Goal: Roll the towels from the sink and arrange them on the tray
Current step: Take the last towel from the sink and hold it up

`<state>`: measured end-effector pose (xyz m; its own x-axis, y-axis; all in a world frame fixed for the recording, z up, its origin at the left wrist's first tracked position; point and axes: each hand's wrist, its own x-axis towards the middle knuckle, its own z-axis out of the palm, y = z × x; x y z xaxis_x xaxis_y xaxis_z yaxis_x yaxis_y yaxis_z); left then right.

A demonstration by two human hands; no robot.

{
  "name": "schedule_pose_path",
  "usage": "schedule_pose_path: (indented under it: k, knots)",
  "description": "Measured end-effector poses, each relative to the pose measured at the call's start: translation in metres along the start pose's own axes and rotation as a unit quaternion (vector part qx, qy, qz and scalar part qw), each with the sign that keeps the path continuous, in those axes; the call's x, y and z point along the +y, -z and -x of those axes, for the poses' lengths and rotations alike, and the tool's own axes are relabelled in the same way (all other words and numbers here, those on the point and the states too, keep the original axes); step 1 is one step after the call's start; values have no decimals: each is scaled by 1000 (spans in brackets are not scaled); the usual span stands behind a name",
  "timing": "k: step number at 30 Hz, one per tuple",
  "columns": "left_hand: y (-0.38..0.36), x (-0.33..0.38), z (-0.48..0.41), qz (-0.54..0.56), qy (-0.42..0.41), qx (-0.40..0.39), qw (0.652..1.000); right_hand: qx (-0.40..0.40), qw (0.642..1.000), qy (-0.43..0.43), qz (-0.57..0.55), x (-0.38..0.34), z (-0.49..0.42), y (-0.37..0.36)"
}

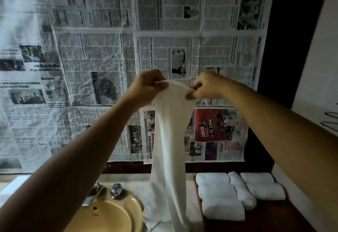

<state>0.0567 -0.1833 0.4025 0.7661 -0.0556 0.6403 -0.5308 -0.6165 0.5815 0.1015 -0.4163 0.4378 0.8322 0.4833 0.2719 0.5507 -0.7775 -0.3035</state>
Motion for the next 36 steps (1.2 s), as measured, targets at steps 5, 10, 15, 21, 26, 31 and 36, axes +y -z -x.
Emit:
schedule_pose_path:
  k: [5,10,15,21,26,31,36]
  knots:
    - [22,-11,-10,-20,26,-10,999,-22,1000,10,8,7,2,30]
    - [35,-4,-21,-99,66,23,993,30,997,65,-36,-7,1,51]
    - [54,24,-26,-91,75,51,992,136,981,87,-104,-12,0,55]
    - [72,57,-30,64,59,89,992,124,923,102,-350,-16,8,72]
    - [73,78,-27,127,14,74,989,72,887,142,-434,-19,14,88]
    - [70,72,-35,136,11,55,989,54,815,147,-558,-12,17,88]
    - [38,23,-43,-181,40,-39,982,88,952,-55,-289,13,-6,44]
